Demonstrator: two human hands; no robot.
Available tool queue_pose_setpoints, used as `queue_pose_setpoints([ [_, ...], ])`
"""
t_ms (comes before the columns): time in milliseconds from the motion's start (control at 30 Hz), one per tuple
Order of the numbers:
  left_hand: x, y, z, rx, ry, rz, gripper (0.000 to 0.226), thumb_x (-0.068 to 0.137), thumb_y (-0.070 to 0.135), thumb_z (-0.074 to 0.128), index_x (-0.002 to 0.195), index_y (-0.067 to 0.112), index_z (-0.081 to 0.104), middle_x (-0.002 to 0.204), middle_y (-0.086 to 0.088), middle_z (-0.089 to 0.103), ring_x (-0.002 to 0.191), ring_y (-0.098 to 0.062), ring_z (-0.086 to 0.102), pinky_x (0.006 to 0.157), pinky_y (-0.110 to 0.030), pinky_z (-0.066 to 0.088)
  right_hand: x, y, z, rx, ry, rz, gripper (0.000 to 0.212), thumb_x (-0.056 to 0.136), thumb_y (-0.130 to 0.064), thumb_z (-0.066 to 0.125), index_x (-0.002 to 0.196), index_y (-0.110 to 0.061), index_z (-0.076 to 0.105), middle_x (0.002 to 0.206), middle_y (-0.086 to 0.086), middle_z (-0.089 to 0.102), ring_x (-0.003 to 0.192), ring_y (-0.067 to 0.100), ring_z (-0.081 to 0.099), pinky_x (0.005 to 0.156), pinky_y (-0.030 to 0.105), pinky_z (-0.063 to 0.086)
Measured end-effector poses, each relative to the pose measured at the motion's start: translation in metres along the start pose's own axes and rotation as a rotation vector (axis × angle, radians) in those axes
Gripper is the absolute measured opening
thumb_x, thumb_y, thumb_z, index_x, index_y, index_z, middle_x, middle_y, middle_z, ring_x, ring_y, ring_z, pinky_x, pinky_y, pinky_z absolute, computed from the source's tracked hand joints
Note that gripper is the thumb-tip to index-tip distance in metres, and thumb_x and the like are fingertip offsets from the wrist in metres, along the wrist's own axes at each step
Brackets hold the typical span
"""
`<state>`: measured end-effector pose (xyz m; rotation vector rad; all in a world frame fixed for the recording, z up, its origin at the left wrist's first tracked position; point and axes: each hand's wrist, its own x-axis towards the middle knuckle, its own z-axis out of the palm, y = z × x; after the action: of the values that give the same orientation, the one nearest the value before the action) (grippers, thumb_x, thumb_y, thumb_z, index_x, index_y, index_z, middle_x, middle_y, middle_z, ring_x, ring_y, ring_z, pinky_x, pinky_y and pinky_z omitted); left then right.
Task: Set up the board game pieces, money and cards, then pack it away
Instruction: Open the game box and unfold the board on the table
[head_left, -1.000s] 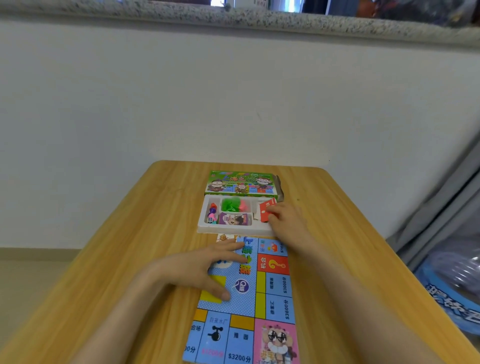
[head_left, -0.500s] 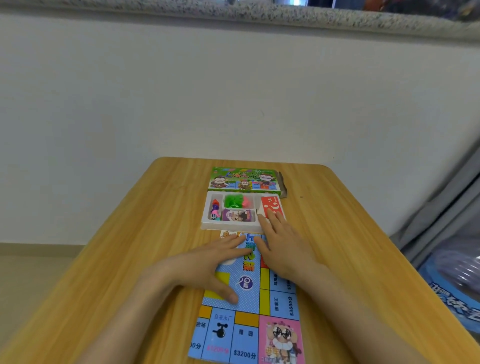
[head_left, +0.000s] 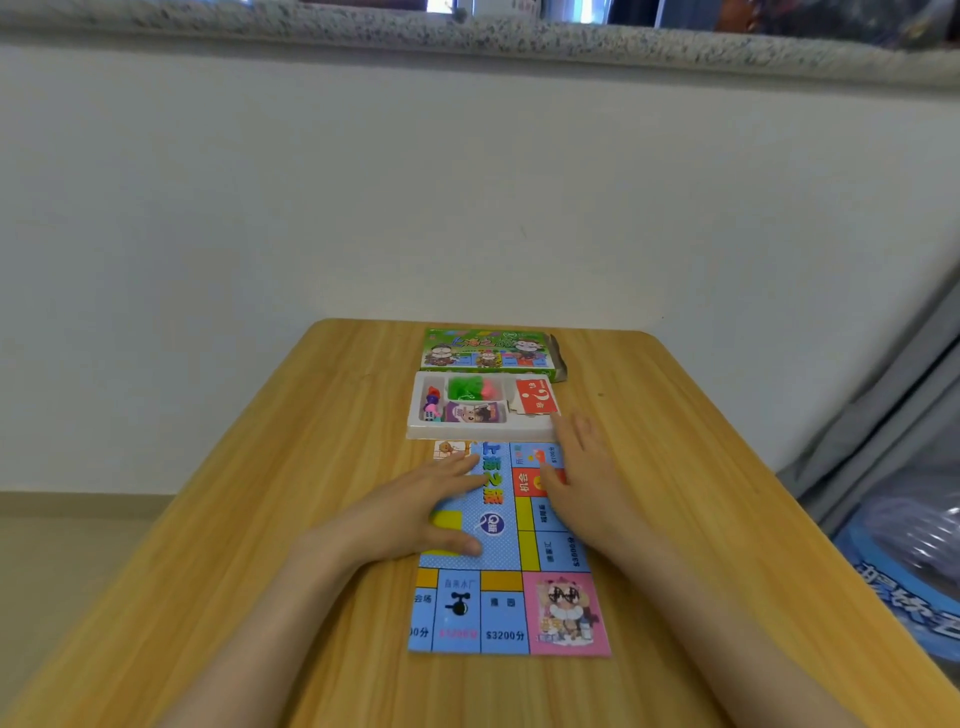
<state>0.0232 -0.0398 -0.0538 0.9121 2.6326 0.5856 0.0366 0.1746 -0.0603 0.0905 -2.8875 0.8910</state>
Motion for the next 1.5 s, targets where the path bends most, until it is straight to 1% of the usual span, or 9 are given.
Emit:
queue_pose_setpoints([
  [100,-0.001,0.004,-0.001,-0.01,-0.001,-0.012,0.105,0.058,0.077,0.038,0.15,0.031,0.015,0.159,0.014,0.001,0.133,0.009,-0.007,0.107,-0.014,0.002,-0.026,-0.002,-0.007,0.113,-0.048,0.049,0.028,0.098,-0.021,0.044,0.126,-0.023,0.041,0.125,-0.001,0.049,0.112,0.012,0.049,0.083,0.018,0.046],
  [200,0.0,0.004,0.0,-0.019,0.004,-0.021,0.106,0.058,0.077,0.036,0.15,0.03,0.015,0.159,0.013,0.001,0.132,0.009,-0.007,0.108,-0.014,0.001,-0.037,-0.011,-0.013,0.341,-0.156,0.109,0.04,0.099,-0.023,0.044,0.138,-0.024,0.034,0.127,-0.008,0.049,0.096,0.003,0.057,0.065,0.01,0.047],
  [367,0.0,0.003,0.003,-0.016,0.021,-0.046,0.076,0.087,0.05,0.054,0.15,0.028,0.018,0.16,0.01,0.002,0.145,-0.004,-0.002,0.114,-0.02,0.005,-0.045,-0.025,-0.011,0.651,-0.088,0.152,0.047,0.098,-0.021,0.049,0.141,-0.028,0.032,0.125,-0.01,0.054,0.088,0.005,0.065,0.067,0.017,0.055],
  [533,-0.004,0.005,0.005,-0.062,0.055,-0.067,0.086,0.074,0.06,0.053,0.149,0.029,0.025,0.159,0.012,0.009,0.143,0.001,0.005,0.113,-0.02,0.011,-0.045,-0.025,-0.019,0.886,0.096,0.244,0.029,0.094,-0.016,0.055,0.12,-0.024,0.047,0.093,-0.006,0.066,0.071,0.008,0.07,0.062,0.024,0.058],
  [767,-0.004,0.019,0.008,-0.147,0.128,-0.106,0.07,0.087,0.041,0.063,0.147,0.024,0.031,0.155,0.011,0.023,0.139,-0.005,0.028,0.107,-0.018,0.027,-0.036,-0.006,-0.026,1.409,0.148,0.336,0.03,0.095,-0.007,0.044,0.124,-0.001,0.046,0.116,0.012,0.058,0.109,0.023,0.058,0.087,0.031,0.05],
  [933,0.003,0.041,0.016,-0.643,0.287,-0.155,0.055,0.089,0.034,0.06,0.139,0.025,0.04,0.116,0.017,0.057,0.082,0.007,0.063,0.066,-0.01,0.05,-0.036,-0.012,-0.024,1.349,0.047,0.105,0.043,0.093,-0.019,0.045,0.133,-0.003,0.044,0.115,0.005,0.067,0.114,0.019,0.059,0.099,0.033,0.044],
  [1067,0.011,0.058,0.02,-0.892,0.352,-0.116,0.061,0.085,0.055,0.06,0.136,0.031,0.036,0.124,0.025,0.048,0.09,0.027,0.051,0.074,-0.002,0.042,-0.041,-0.023,-0.012,1.281,-0.182,-0.053,0.049,0.085,-0.032,0.043,0.133,-0.023,0.043,0.133,-0.005,0.057,0.125,0.012,0.051,0.105,0.033,0.042],
  [1200,0.012,0.064,0.025,-1.098,0.354,-0.093,0.082,0.073,0.065,0.06,0.143,0.031,0.036,0.139,0.013,0.049,0.123,-0.001,0.048,0.104,-0.025,0.038,-0.047,-0.027,-0.003,1.034,-0.266,-0.143,0.05,0.09,-0.033,0.046,0.139,-0.026,0.043,0.138,-0.019,0.049,0.129,0.0,0.043,0.107,0.029,0.039],
  [1500,0.009,0.063,0.024,-1.207,0.28,-0.061,0.055,0.087,0.05,0.049,0.135,0.023,0.048,0.121,-0.006,0.064,0.108,-0.017,0.064,0.098,-0.035,0.049,-0.046,-0.021,-0.002,1.071,-0.169,-0.136,0.06,0.076,-0.027,0.071,0.131,-0.026,0.047,0.128,-0.014,0.059,0.122,0.01,0.054,0.101,0.035,0.047],
])
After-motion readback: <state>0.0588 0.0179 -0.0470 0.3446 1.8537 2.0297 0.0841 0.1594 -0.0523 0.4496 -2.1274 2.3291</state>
